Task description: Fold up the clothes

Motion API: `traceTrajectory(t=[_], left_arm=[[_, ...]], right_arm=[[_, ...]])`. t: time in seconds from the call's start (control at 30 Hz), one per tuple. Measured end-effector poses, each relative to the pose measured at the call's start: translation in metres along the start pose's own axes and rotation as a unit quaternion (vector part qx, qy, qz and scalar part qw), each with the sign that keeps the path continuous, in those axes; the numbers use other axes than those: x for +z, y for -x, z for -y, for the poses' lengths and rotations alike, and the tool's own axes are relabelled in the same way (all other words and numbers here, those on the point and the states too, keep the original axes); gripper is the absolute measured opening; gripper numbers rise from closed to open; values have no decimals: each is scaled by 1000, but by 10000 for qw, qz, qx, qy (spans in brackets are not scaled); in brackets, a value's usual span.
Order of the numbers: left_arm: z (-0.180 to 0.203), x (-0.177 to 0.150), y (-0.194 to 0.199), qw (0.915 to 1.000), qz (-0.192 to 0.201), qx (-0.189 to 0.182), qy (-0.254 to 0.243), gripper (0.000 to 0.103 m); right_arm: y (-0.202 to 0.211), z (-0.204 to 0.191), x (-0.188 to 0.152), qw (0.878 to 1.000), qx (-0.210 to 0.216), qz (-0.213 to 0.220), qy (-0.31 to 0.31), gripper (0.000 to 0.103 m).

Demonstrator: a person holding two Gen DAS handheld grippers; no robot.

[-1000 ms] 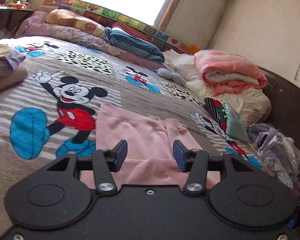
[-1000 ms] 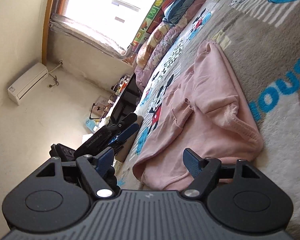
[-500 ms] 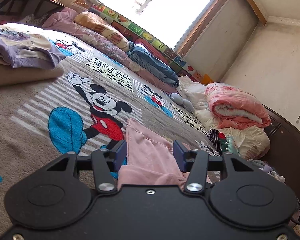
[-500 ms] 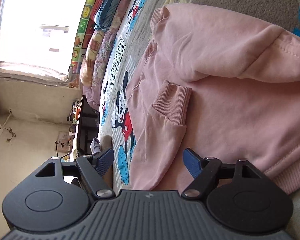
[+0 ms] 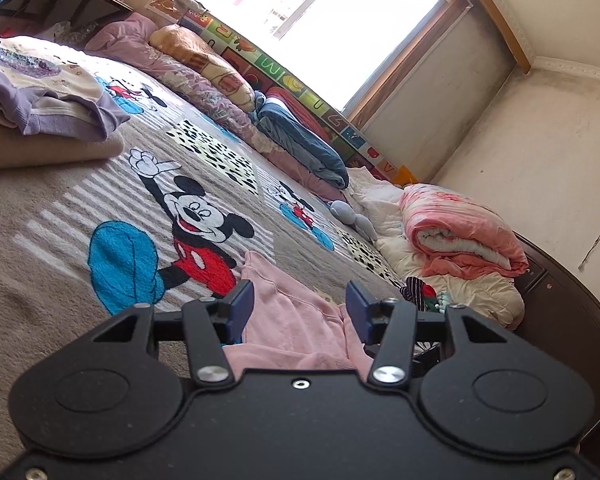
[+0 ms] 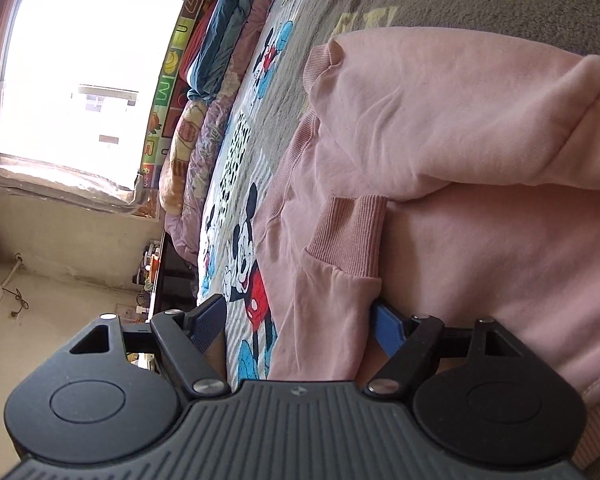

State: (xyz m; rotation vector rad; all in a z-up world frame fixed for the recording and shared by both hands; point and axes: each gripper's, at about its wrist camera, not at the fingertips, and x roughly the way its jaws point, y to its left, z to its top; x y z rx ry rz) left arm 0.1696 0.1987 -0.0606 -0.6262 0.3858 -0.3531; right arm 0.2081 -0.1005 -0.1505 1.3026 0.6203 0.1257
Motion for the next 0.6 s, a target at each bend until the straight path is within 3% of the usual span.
traceTrajectory(t=[0.1, 0.23, 0.27, 0.37, 0.47, 0.6], left_arm=[[-1, -1, 0, 10000, -17, 24, -10, 49], [-4, -1, -1, 10000, -23, 44, 21, 49], [-5, -1, -1, 10000, -24, 40, 34, 49], [-5, -1, -2, 10000, -55, 25, 41, 49], [-5, -3, -7, 9999, -160, 18, -6, 49], [-3, -5, -13, 9994, -324, 67, -138, 49]], right_arm=[[-3, 1, 1, 9999, 42, 66, -67, 75], [-5, 6, -3, 9996, -230, 100, 98, 50], [-6, 6, -4, 9995, -266, 100, 130, 50], [-10, 3, -1, 9997, -129, 139, 151, 63], [-15, -2, 2, 9993, -147, 141, 304, 65], [-13, -8, 2, 9984, -131, 36, 558, 46]])
